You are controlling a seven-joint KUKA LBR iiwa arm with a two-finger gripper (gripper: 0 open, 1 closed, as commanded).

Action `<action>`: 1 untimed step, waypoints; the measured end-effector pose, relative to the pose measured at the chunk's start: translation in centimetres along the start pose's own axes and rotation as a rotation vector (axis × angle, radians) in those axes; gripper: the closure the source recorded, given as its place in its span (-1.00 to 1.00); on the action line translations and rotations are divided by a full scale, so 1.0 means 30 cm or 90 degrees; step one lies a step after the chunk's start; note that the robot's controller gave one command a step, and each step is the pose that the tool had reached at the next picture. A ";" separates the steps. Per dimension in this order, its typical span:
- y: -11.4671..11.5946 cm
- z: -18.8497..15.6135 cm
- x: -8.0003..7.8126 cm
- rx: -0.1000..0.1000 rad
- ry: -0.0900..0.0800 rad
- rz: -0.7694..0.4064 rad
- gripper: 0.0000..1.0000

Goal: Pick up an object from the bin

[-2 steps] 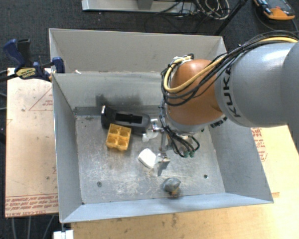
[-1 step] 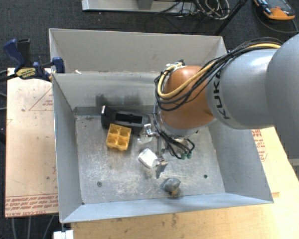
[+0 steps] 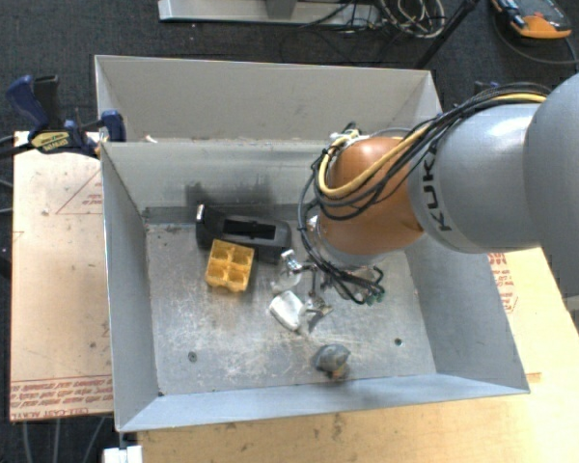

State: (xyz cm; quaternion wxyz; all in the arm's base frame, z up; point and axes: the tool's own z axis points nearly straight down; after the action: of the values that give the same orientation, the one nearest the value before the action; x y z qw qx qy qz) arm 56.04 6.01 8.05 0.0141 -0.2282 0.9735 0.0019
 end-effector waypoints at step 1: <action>0.000 0.000 0.000 0.000 0.000 0.000 1.00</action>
Offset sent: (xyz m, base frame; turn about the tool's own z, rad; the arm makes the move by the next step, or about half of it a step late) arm 0.0065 -0.0087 0.2064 -0.0505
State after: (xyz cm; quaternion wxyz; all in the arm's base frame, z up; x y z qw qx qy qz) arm 56.04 6.01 8.04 0.0141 -0.2281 0.9735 0.0020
